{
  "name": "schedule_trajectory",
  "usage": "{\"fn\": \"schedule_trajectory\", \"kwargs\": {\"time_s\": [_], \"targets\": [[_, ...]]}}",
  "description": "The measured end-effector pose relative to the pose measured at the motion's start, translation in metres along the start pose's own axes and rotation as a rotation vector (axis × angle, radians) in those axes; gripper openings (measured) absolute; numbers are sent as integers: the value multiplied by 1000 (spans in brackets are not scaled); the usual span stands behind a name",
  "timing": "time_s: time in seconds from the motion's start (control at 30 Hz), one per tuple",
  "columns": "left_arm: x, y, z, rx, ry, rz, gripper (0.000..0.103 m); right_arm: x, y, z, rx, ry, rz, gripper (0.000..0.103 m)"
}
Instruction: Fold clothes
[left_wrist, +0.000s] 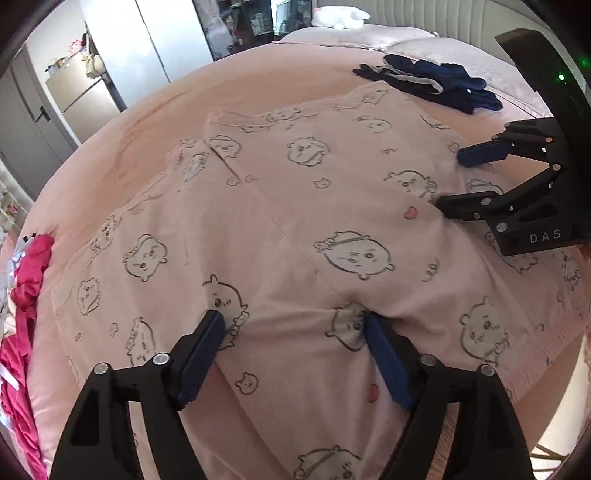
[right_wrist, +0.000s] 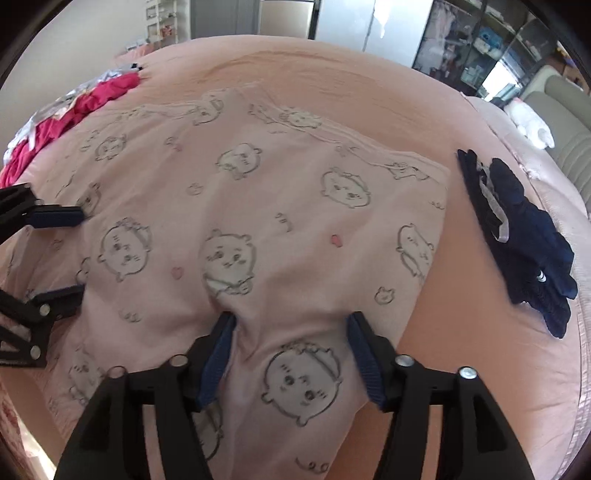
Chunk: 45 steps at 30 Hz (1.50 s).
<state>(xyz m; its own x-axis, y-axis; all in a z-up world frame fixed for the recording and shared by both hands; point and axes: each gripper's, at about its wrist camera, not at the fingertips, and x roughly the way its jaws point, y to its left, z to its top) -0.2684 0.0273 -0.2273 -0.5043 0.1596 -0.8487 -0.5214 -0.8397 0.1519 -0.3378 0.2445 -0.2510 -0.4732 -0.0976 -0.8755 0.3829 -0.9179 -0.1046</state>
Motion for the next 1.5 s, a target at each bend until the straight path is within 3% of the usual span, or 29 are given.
{"fn": "schedule_trajectory", "kwargs": {"time_s": [0.13,0.23,0.33,0.4,0.43,0.57,0.63,0.73,0.77,0.87,0.9,1.0,1.13,1.17,1.27,1.37,1.43,1.5], "targets": [[-26,5,-2,-20,-30,-74,76,-19,-7,4,85,-22,82,66],[-52,-8,-12,48,-24,-112,77,-50,13,-8,22,-24,205,66],[-56,-17,-28,128,63,-91,76,-63,36,-33,-97,-7,152,66],[-54,-10,-41,109,123,-83,77,-51,34,-50,-115,65,95,66],[-51,-4,-49,93,153,-72,77,-49,27,-57,-92,74,109,66],[-56,14,-60,60,162,-102,76,-78,9,-65,0,17,106,66],[-59,22,-65,43,167,-117,76,-93,16,-71,-24,-20,144,66],[-63,36,-73,18,173,-140,76,-77,33,-89,-150,116,47,66],[-68,42,-70,9,137,-160,76,-80,29,-90,-130,83,74,66],[-72,53,-50,45,25,-164,76,-88,17,-67,-77,50,136,66],[-66,54,-42,59,5,-204,76,-90,25,-54,-86,19,146,68],[-50,54,-19,104,-51,-333,76,-87,56,-12,-126,-85,307,68],[-32,50,-9,181,-47,-429,76,-66,125,29,-267,-104,442,68],[-25,51,-13,202,-21,-415,76,-56,138,35,-311,-89,454,68],[-6,61,-33,265,65,-343,77,-18,160,44,-399,0,448,68],[-19,85,-51,234,41,-333,78,-13,152,39,-477,-13,438,70],[-29,100,-59,185,50,-299,78,-18,140,36,-500,-3,366,77],[-38,98,-56,154,9,-320,78,-32,126,37,-448,-44,345,78]]}}
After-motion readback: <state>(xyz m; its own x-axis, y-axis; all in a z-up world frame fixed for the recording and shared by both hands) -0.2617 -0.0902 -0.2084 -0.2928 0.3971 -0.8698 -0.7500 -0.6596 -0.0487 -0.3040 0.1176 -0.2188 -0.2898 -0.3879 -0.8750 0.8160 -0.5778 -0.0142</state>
